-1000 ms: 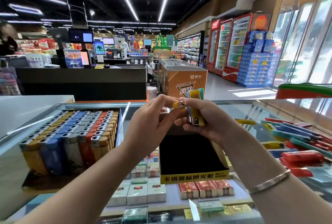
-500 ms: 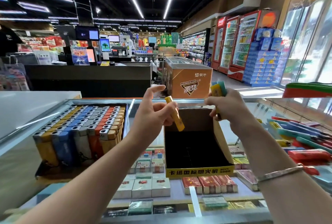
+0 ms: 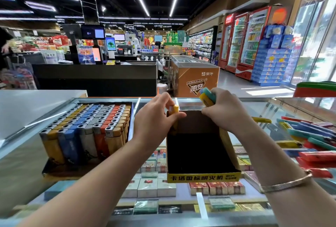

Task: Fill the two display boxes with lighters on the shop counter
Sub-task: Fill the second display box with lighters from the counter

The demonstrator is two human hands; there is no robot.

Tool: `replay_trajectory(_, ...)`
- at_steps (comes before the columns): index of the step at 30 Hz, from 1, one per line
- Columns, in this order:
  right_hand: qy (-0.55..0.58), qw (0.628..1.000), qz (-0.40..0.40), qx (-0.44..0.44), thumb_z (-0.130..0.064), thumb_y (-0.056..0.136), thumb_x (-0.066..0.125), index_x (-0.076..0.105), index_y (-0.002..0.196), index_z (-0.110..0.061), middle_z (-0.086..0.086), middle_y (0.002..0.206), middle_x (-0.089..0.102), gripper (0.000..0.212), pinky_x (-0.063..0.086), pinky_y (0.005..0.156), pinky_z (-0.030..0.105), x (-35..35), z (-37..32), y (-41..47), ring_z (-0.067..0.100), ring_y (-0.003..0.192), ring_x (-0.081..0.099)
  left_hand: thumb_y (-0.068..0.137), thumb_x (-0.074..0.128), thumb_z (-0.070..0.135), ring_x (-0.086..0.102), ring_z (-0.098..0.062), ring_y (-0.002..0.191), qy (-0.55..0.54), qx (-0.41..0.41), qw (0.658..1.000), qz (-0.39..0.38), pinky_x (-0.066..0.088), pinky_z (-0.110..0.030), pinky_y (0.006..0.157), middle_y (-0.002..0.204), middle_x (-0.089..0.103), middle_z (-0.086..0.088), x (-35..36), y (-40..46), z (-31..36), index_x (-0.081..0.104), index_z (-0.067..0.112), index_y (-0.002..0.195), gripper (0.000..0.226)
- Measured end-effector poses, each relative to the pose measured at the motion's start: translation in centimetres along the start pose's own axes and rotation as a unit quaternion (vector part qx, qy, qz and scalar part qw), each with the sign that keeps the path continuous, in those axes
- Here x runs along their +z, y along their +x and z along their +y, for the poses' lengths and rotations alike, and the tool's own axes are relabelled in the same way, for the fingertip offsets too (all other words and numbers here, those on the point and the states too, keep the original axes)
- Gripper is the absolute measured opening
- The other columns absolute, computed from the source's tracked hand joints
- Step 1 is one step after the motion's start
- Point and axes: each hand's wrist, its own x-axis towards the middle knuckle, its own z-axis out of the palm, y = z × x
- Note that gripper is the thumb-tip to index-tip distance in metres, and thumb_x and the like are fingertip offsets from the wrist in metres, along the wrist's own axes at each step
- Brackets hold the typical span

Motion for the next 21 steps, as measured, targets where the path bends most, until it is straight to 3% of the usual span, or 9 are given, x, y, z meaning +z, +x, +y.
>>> replay_trajectory(7, -0.007, 1.0, -0.009, 0.017, -0.022, 0.071, 0.065, 0.049, 0.088, -0.024, -0.006, 0.069, 0.048, 0.024, 0.041, 0.07, 0.035, -0.6, 0.2, 0.2, 0.026, 0.077, 0.053, 0.073, 0.068, 0.051, 0.042, -0.004, 0.061, 0.022, 0.015, 0.999, -0.037, 0.033, -0.022, 0.053, 0.072, 0.046, 0.014, -0.5, 0.1, 0.1, 0.05, 0.021, 0.079, 0.035)
replay_trajectory(10, -0.003, 0.999, -0.017, 0.039, -0.022, 0.071, 0.066, 0.05, 0.087, -0.025, -0.006, 0.07, 0.048, 0.023, 0.04, 0.071, 0.035, -1.0, 0.7, 0.4, 0.026, 0.078, 0.053, 0.073, 0.069, 0.048, 0.045, -0.006, 0.065, 0.042, 0.037, 0.997, -0.044, 0.04, -0.025, 0.054, 0.072, 0.045, 0.015, -0.8, -0.1, 0.5, 0.049, 0.02, 0.081, 0.035)
replay_trajectory(14, 0.029, 0.995, -0.055, 0.081, -0.022, 0.07, 0.068, 0.056, 0.094, -0.018, 0.002, 0.073, 0.053, 0.027, 0.051, 0.075, 0.044, -1.1, 1.5, 0.8, 0.027, 0.078, 0.057, 0.074, 0.073, 0.039, 0.054, -0.017, 0.067, 0.025, 0.048, 0.998, -0.035, 0.05, -0.038, 0.06, 0.074, 0.056, 0.007, -1.0, -0.1, 1.0, 0.054, 0.015, 0.083, 0.032)
replay_trajectory(18, 0.083, 0.989, -0.079, 0.094, -0.018, 0.072, 0.069, 0.057, 0.094, -0.014, 0.005, 0.072, 0.051, 0.025, 0.047, 0.06, 0.034, -0.5, 1.8, 0.9, 0.02, 0.066, 0.053, 0.076, 0.071, 0.035, 0.059, -0.014, 0.07, 0.021, 0.055, 0.996, -0.06, 0.052, -0.035, 0.067, 0.081, 0.066, 0.005, -1.2, -0.1, 0.7, 0.068, 0.017, 0.093, 0.025)
replay_trajectory(21, 0.073, 0.991, -0.068, 0.085, -0.019, 0.07, 0.069, 0.056, 0.093, -0.015, 0.002, 0.071, 0.05, 0.027, 0.045, 0.065, 0.035, 0.1, 2.0, 1.1, 0.017, 0.066, 0.051, 0.082, 0.067, 0.026, 0.064, -0.011, 0.079, 0.0, 0.066, 0.995, -0.069, 0.053, -0.03, 0.075, 0.09, 0.07, 0.004, -1.4, 0.1, 0.6, 0.071, 0.018, 0.101, 0.021)
